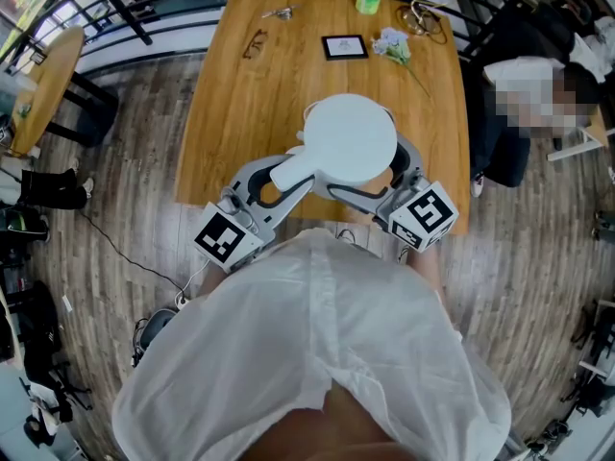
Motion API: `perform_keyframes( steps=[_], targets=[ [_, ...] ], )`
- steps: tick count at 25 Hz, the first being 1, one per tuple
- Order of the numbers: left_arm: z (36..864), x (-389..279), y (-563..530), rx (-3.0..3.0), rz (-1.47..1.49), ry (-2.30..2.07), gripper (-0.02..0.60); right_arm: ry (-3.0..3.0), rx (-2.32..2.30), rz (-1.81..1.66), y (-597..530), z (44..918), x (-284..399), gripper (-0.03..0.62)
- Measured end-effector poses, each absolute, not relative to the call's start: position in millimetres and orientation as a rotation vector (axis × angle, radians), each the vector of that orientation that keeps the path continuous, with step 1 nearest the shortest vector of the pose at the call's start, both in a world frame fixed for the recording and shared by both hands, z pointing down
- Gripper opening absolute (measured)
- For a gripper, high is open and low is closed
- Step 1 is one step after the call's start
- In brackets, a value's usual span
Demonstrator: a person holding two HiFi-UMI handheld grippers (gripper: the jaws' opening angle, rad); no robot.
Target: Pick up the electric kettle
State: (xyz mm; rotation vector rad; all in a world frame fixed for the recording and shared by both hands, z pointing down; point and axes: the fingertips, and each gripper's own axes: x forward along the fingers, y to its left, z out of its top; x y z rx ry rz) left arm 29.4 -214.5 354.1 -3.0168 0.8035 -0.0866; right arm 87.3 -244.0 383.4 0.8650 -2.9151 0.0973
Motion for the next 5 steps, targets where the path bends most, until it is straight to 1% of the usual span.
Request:
perform_keyframes(
  steps=[5],
  targets=[
    [356.4, 28.6, -218.6, -3.021, -0.088, 0.810, 0.127, -2.905, 0.861, 0.100, -248.0, 386.9, 86.3, 0.558]
  ],
)
